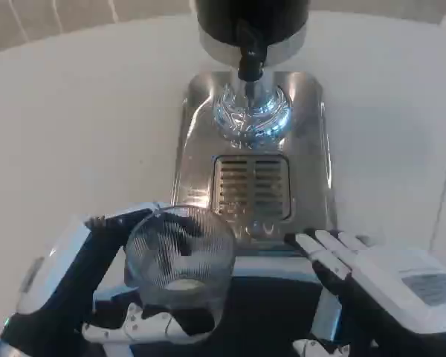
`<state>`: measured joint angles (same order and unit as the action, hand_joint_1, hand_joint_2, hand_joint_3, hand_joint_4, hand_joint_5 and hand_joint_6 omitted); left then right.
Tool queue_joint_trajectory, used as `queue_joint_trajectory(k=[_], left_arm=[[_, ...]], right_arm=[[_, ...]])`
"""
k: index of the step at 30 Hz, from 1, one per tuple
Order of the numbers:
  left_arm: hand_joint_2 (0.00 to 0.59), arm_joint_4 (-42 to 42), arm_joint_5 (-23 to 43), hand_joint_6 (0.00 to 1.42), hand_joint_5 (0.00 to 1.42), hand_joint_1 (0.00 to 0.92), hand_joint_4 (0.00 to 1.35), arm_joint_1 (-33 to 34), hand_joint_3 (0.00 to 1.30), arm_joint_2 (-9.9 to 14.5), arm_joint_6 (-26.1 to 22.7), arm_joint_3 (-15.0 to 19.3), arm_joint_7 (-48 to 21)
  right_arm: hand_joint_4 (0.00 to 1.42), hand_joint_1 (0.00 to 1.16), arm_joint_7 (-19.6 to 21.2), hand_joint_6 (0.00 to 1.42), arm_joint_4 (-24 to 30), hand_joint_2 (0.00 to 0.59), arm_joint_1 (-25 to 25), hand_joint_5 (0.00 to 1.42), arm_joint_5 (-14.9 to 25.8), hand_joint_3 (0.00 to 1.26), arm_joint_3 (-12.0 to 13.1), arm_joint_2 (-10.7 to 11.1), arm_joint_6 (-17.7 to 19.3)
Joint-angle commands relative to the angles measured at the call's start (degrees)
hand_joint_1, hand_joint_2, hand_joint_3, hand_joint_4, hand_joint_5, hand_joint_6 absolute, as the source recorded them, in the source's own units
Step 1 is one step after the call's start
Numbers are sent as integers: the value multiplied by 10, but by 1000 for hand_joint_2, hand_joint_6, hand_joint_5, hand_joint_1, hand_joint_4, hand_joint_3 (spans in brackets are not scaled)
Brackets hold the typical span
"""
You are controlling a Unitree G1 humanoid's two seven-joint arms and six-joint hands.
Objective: Grasp the cup under the faucet to collect the drink, then remove the cup.
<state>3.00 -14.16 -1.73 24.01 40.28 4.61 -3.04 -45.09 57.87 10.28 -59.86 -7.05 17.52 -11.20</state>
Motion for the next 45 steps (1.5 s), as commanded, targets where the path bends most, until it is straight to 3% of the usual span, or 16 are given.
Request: queue_joint_trajectory(k=[1,13,19,22,30,37,45], left_arm=[[0,16,6,1163,1388,568,1204,-4,1023,0,11,6,-2],[0,15,5,1163,1388,568,1204,-2,1023,-8,0,7,2],[0,0,-10,1163,1388,568,1204,10,1023,-34,-31,9,17],[0,-41,-45,1163,1388,568,1204,47,1023,-53,-46,7,48],[0,-136,-79,1163,1388,568,1204,140,1023,-70,-55,2,112],[0,-248,-97,1163,1388,568,1204,232,1023,-80,-46,-25,154],[0,-339,-106,1163,1388,568,1204,294,1023,-82,-19,-59,184]], right_arm=[[0,307,-3,0,3,454,4,0,2,25,3,-5,8],[0,307,-5,0,10,454,10,0,1,25,6,-11,9],[0,307,-8,0,13,454,5,0,-1,25,9,-18,4],[0,307,-7,0,15,454,5,0,5,25,22,-21,-2],[0,296,-31,0,21,460,8,0,8,25,45,-22,-2],[0,290,-60,0,21,461,-3,0,-9,25,52,-36,7],[0,285,-87,0,21,461,-3,0,-21,25,62,-57,25]])
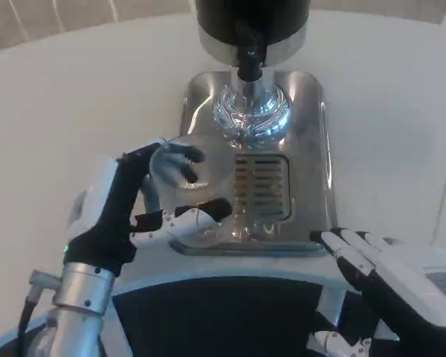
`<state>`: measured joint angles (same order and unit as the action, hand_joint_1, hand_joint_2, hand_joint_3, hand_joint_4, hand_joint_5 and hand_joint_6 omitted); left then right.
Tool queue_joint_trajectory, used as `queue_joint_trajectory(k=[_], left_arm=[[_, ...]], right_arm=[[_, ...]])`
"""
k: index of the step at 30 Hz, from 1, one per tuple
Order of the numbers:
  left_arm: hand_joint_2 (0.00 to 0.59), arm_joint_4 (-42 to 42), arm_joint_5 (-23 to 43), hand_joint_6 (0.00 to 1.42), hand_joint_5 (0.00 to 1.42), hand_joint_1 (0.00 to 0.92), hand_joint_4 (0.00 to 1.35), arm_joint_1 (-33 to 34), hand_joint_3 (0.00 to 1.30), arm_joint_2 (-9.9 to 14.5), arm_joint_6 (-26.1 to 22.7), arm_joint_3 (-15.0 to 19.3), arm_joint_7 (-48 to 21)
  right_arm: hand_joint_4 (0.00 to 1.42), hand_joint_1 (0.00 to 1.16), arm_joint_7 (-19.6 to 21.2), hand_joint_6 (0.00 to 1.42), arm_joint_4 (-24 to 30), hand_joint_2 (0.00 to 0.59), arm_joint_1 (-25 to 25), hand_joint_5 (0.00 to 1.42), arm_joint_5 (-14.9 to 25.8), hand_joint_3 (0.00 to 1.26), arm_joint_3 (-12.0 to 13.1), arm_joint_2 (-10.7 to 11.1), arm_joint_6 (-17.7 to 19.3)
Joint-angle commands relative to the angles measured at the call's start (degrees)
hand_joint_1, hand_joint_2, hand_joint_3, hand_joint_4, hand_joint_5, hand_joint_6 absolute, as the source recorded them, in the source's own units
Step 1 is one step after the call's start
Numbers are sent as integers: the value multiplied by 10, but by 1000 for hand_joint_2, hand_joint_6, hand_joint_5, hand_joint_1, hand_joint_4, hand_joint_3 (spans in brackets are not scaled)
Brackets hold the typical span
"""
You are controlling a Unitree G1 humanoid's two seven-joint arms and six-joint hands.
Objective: Grasp the cup under the faucet to collect the drink, then remove the cup.
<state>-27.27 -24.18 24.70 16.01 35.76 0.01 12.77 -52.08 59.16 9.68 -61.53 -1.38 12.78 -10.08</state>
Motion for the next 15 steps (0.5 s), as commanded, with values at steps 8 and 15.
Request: queue_joint_trajectory(k=[8,15], left_arm=[[0,-153,-24,1163,1388,573,1204,121,1020,-6,35,-36,80],[0,-245,-45,1163,1388,576,1204,177,1018,-12,33,-66,124]], right_arm=[[0,282,-36,0,8,461,-5,0,-12,25,6,-23,18],[0,280,-38,0,8,461,3,0,-9,25,5,-36,26]])
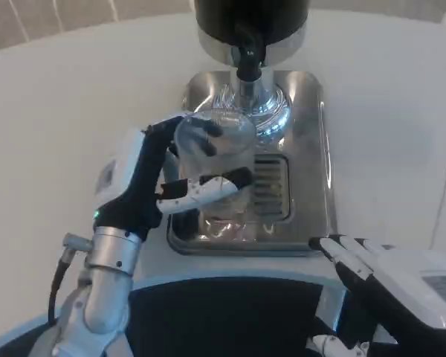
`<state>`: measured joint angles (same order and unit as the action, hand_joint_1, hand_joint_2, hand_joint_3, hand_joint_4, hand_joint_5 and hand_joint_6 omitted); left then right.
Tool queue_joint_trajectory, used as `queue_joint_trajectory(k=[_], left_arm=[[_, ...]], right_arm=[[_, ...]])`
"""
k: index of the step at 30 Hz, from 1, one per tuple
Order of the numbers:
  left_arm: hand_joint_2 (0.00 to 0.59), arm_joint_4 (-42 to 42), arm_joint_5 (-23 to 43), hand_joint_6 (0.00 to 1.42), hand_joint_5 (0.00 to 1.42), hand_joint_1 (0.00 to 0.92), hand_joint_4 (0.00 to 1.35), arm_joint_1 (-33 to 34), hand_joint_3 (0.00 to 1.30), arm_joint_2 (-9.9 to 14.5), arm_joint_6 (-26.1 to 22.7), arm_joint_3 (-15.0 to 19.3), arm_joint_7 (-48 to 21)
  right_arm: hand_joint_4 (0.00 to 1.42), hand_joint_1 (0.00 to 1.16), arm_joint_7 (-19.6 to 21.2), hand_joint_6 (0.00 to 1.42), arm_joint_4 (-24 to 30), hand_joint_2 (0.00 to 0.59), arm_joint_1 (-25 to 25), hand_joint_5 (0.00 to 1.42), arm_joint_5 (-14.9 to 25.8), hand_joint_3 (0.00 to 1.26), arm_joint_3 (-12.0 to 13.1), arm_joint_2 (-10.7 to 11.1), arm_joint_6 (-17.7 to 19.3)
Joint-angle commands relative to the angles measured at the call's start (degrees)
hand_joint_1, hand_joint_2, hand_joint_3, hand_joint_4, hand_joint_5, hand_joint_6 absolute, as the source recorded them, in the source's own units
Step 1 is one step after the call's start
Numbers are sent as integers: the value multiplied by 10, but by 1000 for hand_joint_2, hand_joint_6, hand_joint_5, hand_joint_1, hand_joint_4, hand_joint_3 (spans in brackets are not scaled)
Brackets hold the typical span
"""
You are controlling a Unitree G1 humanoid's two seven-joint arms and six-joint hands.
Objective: Grasp the cup under the faucet to collect the drink, then remove the cup.
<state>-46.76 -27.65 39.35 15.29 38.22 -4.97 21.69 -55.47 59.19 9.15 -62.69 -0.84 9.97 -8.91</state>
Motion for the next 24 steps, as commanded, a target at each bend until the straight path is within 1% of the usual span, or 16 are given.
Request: queue_joint_trajectory(k=[1,6,9,13,15,17,18,21,24], left_arm=[[0,-62,-12,1163,1388,576,1204,37,1018,-6,7,-19,41],[0,-111,-17,1163,1388,577,1192,68,1017,-14,0,-33,65],[0,-138,-18,1163,1388,572,1195,88,1017,-22,-8,-38,78],[0,-164,-14,1132,1363,569,1179,103,1017,-31,-15,-41,83],[0,-177,-14,1114,1359,569,1168,112,1012,-38,-22,-44,87],[0,-186,-15,1091,1323,565,1141,117,987,-40,-25,-47,91],[0,-188,-18,1073,1298,560,1110,119,959,-40,-26,-51,94],[0,-192,-27,985,1171,533,944,123,850,-40,-27,-64,102],[0,-194,-40,914,1060,489,810,126,740,-37,-31,-81,113]], right_arm=[[0,280,-3,0,8,461,10,0,4,25,2,-10,17],[0,280,-4,0,8,461,17,0,9,25,15,-16,24],[0,280,-6,0,8,461,19,0,10,25,21,-18,23],[0,279,-12,0,8,462,17,0,10,25,21,-18,9],[0,276,-14,0,5,464,15,0,10,25,22,-14,-1],[0,273,-15,1,2,466,11,0,10,25,22,-9,-7],[0,271,-15,1,2,466,9,0,11,25,22,-7,-9],[0,268,-15,1,0,467,4,0,9,25,19,-3,-16],[0,265,-13,1,-1,468,3,0,7,25,15,-1,-21]])
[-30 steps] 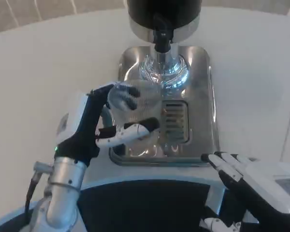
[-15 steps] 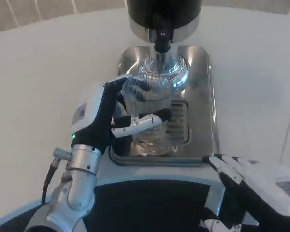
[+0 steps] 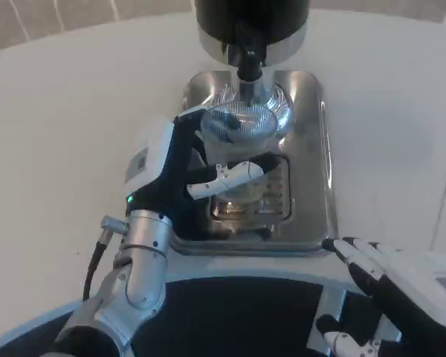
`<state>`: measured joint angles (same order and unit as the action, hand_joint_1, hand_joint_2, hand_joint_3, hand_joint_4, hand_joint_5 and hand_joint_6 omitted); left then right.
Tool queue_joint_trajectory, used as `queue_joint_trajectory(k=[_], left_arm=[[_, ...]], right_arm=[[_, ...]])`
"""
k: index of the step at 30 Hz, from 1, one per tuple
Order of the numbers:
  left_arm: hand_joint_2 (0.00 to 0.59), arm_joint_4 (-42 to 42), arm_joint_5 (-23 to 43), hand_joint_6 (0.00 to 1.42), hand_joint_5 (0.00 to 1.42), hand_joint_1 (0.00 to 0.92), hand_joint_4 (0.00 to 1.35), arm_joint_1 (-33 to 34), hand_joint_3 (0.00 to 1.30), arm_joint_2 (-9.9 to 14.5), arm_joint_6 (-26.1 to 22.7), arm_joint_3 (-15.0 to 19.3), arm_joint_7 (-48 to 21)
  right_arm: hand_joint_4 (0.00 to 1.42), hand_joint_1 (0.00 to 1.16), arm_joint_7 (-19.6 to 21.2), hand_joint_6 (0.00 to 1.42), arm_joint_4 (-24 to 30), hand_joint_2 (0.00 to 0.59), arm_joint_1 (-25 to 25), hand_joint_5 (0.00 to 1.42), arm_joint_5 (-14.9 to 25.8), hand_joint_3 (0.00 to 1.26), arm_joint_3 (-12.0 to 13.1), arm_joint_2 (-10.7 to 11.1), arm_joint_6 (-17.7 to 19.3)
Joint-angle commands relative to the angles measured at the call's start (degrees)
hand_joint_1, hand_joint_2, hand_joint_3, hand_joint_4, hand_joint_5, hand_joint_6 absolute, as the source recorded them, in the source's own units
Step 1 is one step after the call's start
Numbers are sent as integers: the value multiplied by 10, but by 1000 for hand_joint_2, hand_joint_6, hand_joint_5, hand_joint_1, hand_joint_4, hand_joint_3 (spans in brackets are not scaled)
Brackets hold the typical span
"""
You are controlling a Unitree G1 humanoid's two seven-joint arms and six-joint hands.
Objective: Grasp the cup under the faucet to collect the drink, then remove the cup.
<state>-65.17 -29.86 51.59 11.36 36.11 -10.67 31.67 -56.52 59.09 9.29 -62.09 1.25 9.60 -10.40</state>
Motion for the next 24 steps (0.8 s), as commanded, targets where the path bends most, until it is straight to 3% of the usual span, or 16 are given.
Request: queue_joint_trajectory(k=[1,5,13,24], left_arm=[[5,-11,-21,873,1009,467,758,4,710,3,-11,-31,19],[45,-10,-38,594,718,305,481,4,532,9,-17,-51,45],[40,-10,-35,406,418,227,154,2,225,21,-22,-61,50],[8,-8,-20,295,274,109,0,-2,0,50,-3,-54,30]], right_arm=[[0,264,-1,1,-1,468,1,0,0,25,-8,3,-7],[0,264,4,3,-3,466,4,0,-2,25,-10,5,-7],[0,264,14,14,-12,453,1,0,-7,25,-19,5,-4],[0,264,16,15,-15,452,-5,0,-22,41,-37,-1,-6]])
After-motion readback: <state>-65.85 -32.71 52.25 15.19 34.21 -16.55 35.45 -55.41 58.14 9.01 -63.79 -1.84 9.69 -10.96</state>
